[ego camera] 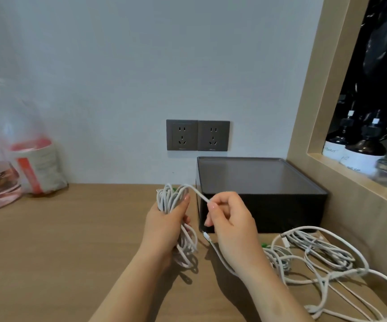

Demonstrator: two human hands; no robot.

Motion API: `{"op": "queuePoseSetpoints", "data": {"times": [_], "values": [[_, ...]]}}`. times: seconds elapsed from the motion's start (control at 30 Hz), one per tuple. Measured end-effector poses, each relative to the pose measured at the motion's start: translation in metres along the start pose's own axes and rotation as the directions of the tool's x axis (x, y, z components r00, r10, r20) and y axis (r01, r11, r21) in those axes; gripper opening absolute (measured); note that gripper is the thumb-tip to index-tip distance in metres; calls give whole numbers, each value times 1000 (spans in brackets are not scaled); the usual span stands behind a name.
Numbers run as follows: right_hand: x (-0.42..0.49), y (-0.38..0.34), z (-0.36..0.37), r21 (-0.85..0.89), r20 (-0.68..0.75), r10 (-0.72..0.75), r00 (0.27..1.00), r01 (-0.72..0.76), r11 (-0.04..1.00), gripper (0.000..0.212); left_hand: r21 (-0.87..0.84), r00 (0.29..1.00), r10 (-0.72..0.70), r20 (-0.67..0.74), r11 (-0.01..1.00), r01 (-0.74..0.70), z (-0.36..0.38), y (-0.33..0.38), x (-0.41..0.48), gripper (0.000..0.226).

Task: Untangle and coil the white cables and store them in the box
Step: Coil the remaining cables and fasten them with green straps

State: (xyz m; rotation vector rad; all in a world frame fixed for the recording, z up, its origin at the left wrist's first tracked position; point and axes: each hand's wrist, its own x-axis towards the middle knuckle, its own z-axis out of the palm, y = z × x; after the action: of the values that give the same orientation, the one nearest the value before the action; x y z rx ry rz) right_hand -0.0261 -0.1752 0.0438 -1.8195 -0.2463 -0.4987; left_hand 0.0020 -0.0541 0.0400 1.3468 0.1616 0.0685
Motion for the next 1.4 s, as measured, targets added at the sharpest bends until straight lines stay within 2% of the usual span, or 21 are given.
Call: {"op": "queuePoseSetpoints", "data": {"times": [0.13, 0.27, 0.4, 0.6, 0.7, 0.8, 0.93, 1.0, 1.13, 1.23, 1.4], "values": [[-1, 3, 2, -23, 26, 22, 999, -21, 1000, 14, 4, 1000, 16, 12, 1000, -16, -1, -4, 2, 31], [-6, 2, 5, -75, 81, 6, 997, 0, 997, 18, 50, 998, 62, -2, 997, -62, -1, -9, 6, 53], [-7, -3, 12, -92, 147, 7, 989, 6, 996, 25, 89, 995, 92, -27, 992, -90, 5, -8, 5, 59], [-8, -2, 15, -217, 213, -34, 977, 81, 973, 19, 15, 999, 22, 30, 1000, -22, 2, -3, 2, 45], [-10, -4, 16, -219, 255, -41, 966, 99, 971, 22, 9, 996, 69, -49, 998, -69, -2, -5, 8, 31], [-10, -8, 15, -228, 262, -75, 962, 137, 964, 22, -82, 992, 61, -109, 994, -70, -5, 0, 9, 25], [-9, -11, 3, -402, 320, 48, 946, 90, 911, 3, -192, 987, 33, -157, 979, -63, -16, 7, 14, 25], [-8, -10, -2, -476, 332, 71, 940, 102, 873, 10, -218, 992, -3, -127, 976, -25, -17, 10, 11, 29], [-7, -5, -2, -472, 232, -12, 973, 123, 873, 13, -273, 994, -108, 21, 956, 109, -14, 12, 5, 34], [-8, -3, -1, -485, 239, -50, 970, 163, 859, 18, -245, 990, -115, 82, 961, 132, -12, 11, 4, 43], [-9, -6, 1, -490, 302, -29, 953, 182, 853, 22, -157, 1000, -14, -5, 988, 13, -13, 7, 8, 17]]}}
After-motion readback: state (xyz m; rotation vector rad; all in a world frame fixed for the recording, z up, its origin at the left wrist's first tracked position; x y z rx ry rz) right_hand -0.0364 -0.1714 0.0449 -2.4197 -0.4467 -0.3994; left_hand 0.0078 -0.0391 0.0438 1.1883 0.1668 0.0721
